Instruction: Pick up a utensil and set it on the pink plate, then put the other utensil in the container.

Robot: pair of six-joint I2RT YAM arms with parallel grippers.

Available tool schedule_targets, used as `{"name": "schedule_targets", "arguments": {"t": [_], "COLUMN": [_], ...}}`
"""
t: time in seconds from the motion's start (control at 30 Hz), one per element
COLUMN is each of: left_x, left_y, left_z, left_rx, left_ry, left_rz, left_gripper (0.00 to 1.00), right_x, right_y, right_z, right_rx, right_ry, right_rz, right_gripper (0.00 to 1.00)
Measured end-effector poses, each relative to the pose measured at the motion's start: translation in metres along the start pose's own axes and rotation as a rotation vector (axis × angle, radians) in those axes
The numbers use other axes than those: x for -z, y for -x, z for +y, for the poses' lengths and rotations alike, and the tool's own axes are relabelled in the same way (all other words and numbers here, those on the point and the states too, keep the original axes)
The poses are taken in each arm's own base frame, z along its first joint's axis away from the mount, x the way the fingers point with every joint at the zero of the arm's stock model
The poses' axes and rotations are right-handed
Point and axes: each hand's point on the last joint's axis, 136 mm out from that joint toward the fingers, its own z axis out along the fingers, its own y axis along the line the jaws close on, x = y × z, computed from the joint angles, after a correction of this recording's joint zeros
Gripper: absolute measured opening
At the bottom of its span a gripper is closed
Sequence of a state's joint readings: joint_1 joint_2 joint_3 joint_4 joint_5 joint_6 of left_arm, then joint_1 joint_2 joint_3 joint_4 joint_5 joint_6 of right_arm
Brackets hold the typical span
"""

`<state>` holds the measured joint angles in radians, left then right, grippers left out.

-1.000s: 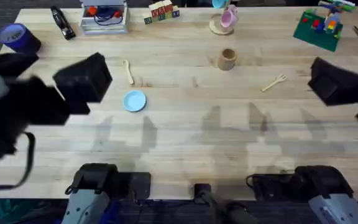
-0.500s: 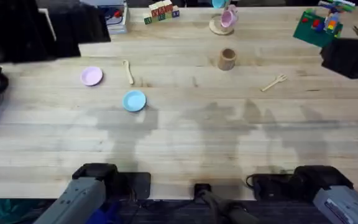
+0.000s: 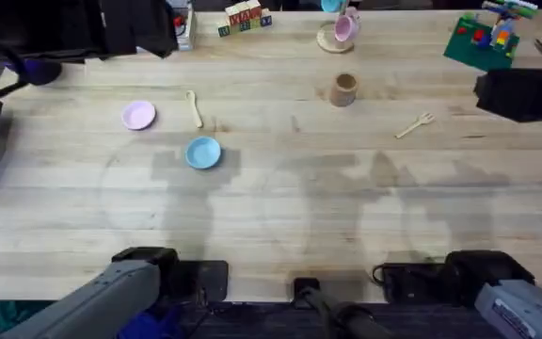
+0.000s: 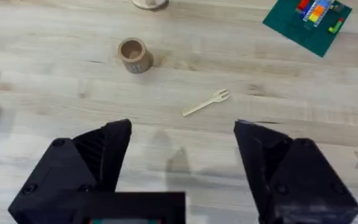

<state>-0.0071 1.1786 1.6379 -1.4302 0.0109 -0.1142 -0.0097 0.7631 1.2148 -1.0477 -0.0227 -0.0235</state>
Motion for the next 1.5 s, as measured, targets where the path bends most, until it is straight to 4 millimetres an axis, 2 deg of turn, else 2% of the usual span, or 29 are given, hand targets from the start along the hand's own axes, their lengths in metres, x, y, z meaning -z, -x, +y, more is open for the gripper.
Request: {"name": "schedule_targets", "arguments": {"t": [0.17, 0.33, 0.77, 1.03, 1.3, 1.5], "left_x": [-0.018, -0.049, -0.163, -0.222, -0.265, -0.286], "left_y": [-0.008, -0.008, 0.011, 0.003, -0.008, -0.017], "left_z": [0.001, 0.003, 0.006, 0.007, 0.009, 0.011], "left_rx": [0.022, 0.06, 0.145, 0.151, 0.178, 0.224], "left_ry": [0.013, 0.039, 0.098, 0.116, 0.134, 0.158], "left_rz": [0.102, 0.206, 0.355, 0.44, 0.494, 0.524], "left_gripper": [0.995, 0.995, 0.995, 0.995, 0.995, 0.995], "right_x": [0.0, 0.0, 0.0, 0.0, 0.0, 0.0], "right_y": [0.0, 0.002, 0.011, 0.011, 0.011, 0.011], "right_z": [0.0, 0.0, 0.0, 0.0, 0.0, 0.0], "right_rx": [0.0, 0.0, 0.002, 0.003, 0.003, 0.003], "right_ry": [0.0, 0.0, -0.001, -0.001, -0.001, -0.001], "right_rz": [0.0, -0.007, -0.046, -0.045, -0.046, -0.045], "right_gripper": [0.996, 0.996, 0.996, 0.995, 0.996, 0.996]}}
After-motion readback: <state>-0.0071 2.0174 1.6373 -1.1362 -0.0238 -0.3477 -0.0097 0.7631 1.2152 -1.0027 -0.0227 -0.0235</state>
